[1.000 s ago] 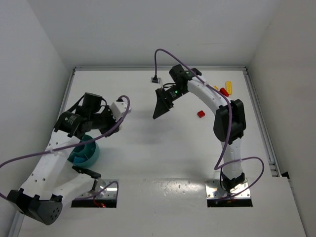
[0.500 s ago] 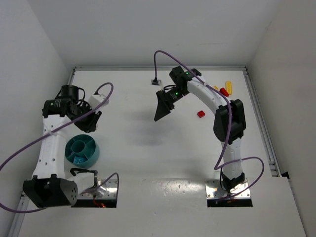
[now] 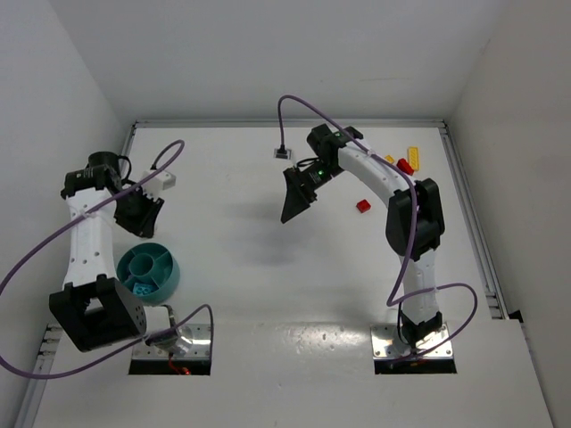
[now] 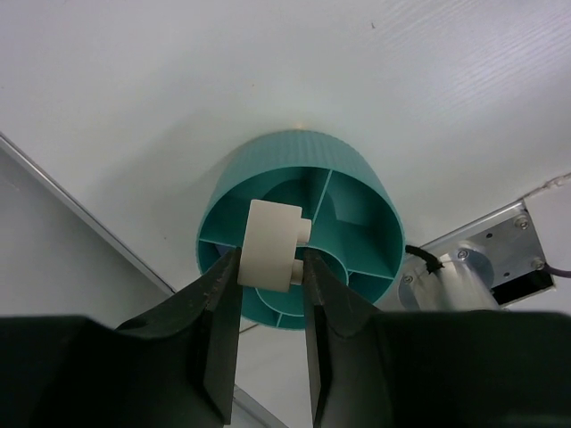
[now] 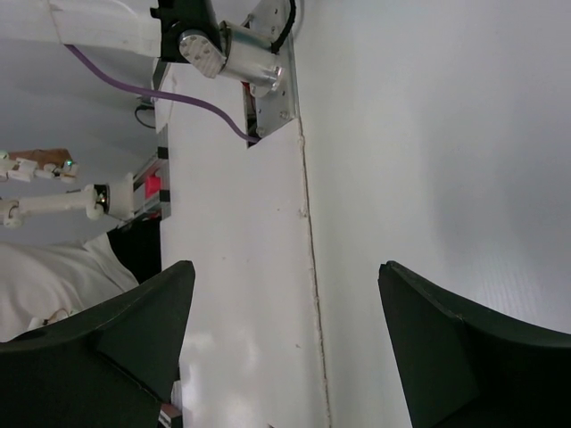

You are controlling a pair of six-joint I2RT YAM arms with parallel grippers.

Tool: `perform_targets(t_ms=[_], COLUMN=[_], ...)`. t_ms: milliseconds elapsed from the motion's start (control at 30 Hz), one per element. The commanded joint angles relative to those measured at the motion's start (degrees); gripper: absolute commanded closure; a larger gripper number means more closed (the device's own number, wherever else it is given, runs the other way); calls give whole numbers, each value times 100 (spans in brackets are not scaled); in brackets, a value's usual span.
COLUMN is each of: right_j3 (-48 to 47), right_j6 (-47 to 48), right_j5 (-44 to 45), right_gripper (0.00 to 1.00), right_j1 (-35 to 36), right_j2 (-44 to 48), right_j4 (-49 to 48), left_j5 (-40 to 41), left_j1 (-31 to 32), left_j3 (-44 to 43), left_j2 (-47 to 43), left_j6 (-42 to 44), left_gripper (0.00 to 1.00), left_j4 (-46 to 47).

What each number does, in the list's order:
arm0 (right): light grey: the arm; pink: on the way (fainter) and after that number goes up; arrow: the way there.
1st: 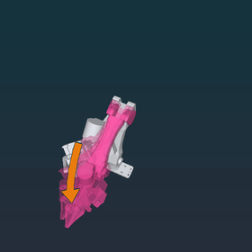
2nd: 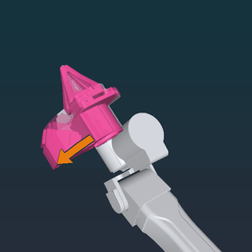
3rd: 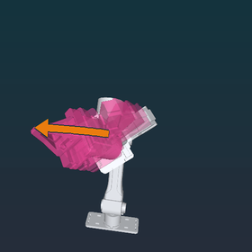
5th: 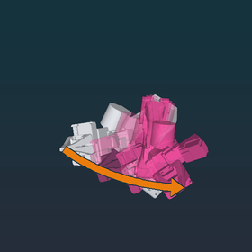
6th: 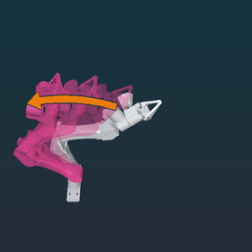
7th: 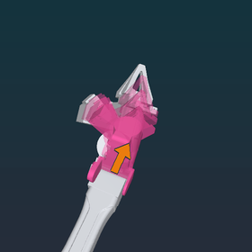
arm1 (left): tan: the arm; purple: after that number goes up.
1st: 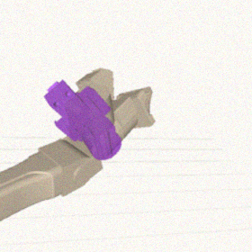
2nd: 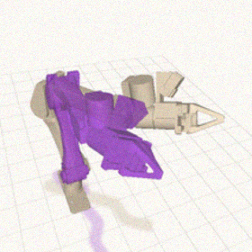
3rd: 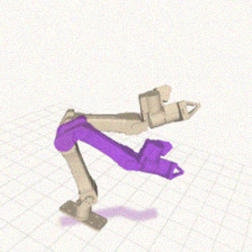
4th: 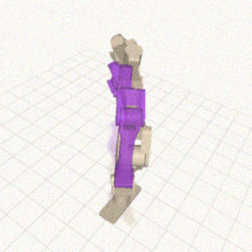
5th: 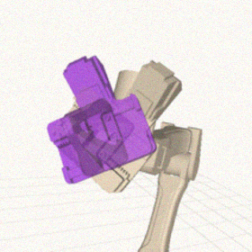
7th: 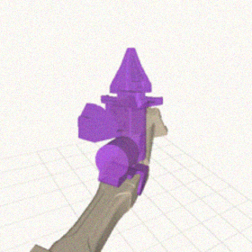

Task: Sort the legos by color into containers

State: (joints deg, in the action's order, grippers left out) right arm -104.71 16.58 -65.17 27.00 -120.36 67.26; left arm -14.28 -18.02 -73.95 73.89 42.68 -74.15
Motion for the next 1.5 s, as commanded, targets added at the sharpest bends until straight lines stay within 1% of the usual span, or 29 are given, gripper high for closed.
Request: perform_targets(t_ms=[0, 100, 167, 233, 333, 467, 667, 867, 967, 1000, 1033, 1100, 1133, 1167, 1200, 1233, 1300, 1400, 1433, 1467], right_j3=[90, 91, 91, 91, 91, 91, 91, 38, 38, 99, 99, 274, 371, 494, 765, 889, 1188, 1303, 1304, 1434], right_j6=[205, 267, 267, 267, 267, 328, 381, 381, 434, 434, 434, 330, 94, -39, -189, -503, -856, -1411, -1499, -1674], right_j5=[-172, -119, -119, -119, -119, -119, -119, -119, -119, -41, 47, 310, 433, 722, 890, 1066, 1549, 2182, 2340, 2725], right_gripper=[16, 16, 16, 16, 16, 16, 16, 16, 16, 17, 18, 20, 20, 22, 22, 22, 22, 24, 26, 27], right_j1=[-72, -72, -72, -72, -72, -72, -72, -72, -72, -72, -72, -72, -125, -125, -125, -204, -317, -687, -923, -1047], right_j2=[355, 355, 355, 355, 355, 355, 302, 249, 249, 302, 302, 433, 504, 591, 801, 907, 1075, 1181, 1181, 1233], right_j4=[-3, 50, 50, 50, 50, 111, 164, 164, 217, 217, 156, -132, -309, -519, -974, -1213, -1809, -2164, -2235, -2331], left_j5=[-48, -118, -119, -119, -119, -119, -119, -57, -57, -57, -57, -127, -180, -267, -320, -425, -557, -891, -962, -1023], left_j1=[-210, -324, -325, -325, -325, -325, -325, -386, -457, -526, -527, -580, -632, -632, -632, -632, -632, -632, -511, -414], left_j3=[99, 301, 381, 382, 382, 382, 496, 549, 549, 496, 444, 443, 374, 295, 233, 163, -197, -847, -1005, -1294], left_j2=[-6, -6, -6, 125, 275, 433, 486, 662, 714, 715, 715, 768, 768, 768, 698, 697, 697, 855, 916, 1047], left_j6=[381, 636, 794, 873, 1005, 1120, 1295, 1428, 1480, 1480, 1480, 1533, 1533, 1533, 1472, 1472, 1184, 840, 578, 436], left_gripper=[100, 99, 96, 96, 93, 85, 79, 67, 51, 43, 39, 35, 34, 34, 34, 34, 34, 34, 34, 34], left_j4=[-56, -56, -56, -56, -56, -56, -56, -56, -56, -56, -56, -56, -56, -56, -56, -56, -56, -56, -56, -56])
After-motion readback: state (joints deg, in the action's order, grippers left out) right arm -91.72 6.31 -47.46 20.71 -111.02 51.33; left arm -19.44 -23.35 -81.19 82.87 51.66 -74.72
